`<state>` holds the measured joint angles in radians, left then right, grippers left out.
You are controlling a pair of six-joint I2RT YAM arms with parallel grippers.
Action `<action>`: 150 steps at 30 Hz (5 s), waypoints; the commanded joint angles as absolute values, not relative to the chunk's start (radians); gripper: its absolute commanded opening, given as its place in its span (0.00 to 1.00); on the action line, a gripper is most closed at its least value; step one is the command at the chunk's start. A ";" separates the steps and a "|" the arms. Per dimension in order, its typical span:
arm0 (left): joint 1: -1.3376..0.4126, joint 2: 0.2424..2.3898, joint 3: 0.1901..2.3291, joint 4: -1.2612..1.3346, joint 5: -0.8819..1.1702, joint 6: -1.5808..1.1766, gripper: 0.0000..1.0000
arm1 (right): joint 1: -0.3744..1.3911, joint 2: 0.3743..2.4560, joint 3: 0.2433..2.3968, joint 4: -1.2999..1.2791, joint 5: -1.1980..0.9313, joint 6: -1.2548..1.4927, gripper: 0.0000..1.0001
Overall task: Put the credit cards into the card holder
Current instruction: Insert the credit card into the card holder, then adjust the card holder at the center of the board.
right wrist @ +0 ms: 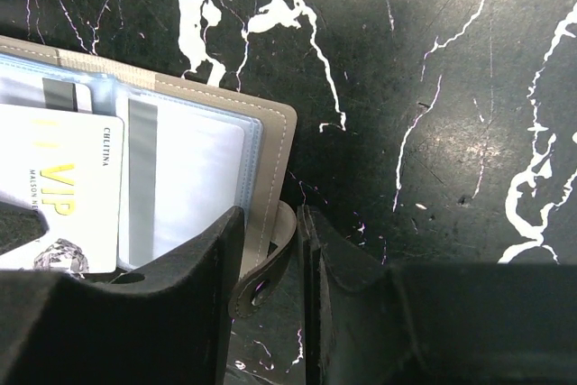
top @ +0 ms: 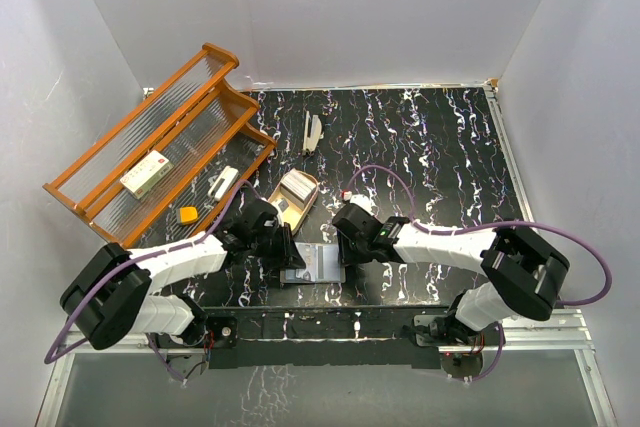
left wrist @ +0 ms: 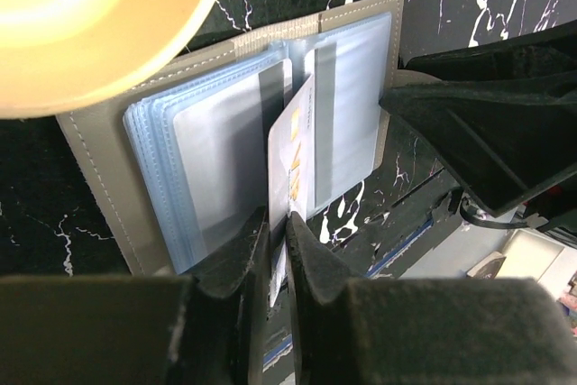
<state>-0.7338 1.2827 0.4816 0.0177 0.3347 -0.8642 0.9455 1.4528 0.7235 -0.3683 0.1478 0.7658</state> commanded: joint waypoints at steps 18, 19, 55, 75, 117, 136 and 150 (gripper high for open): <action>-0.726 1.364 0.525 0.022 0.287 -0.892 0.06 | 0.960 1.465 0.709 -0.331 0.176 0.786 0.24; -0.727 1.364 0.521 0.029 0.283 -0.898 0.05 | 0.960 1.462 0.707 -0.329 0.176 0.787 0.25; -0.727 1.276 0.504 -0.016 0.187 -0.917 0.41 | 0.983 1.421 0.672 -0.290 0.197 0.839 0.19; -0.729 1.229 0.582 -0.172 0.093 -0.836 0.54 | 0.983 1.384 0.666 -0.282 0.228 0.822 0.00; -0.777 1.174 0.539 -0.040 0.197 -0.863 0.54 | 0.989 1.239 0.607 -0.179 0.222 0.847 0.00; -0.773 1.066 0.479 -0.173 0.110 -0.836 0.34 | 0.989 1.091 0.569 -0.011 0.109 0.890 0.00; -0.773 1.151 0.443 -0.073 0.151 -0.846 0.26 | 0.989 1.122 0.530 0.053 0.092 0.930 0.00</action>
<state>-0.7742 1.1477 0.4568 -0.1013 0.1329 -0.8482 0.9867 1.1351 0.5255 -0.0250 0.0940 0.9092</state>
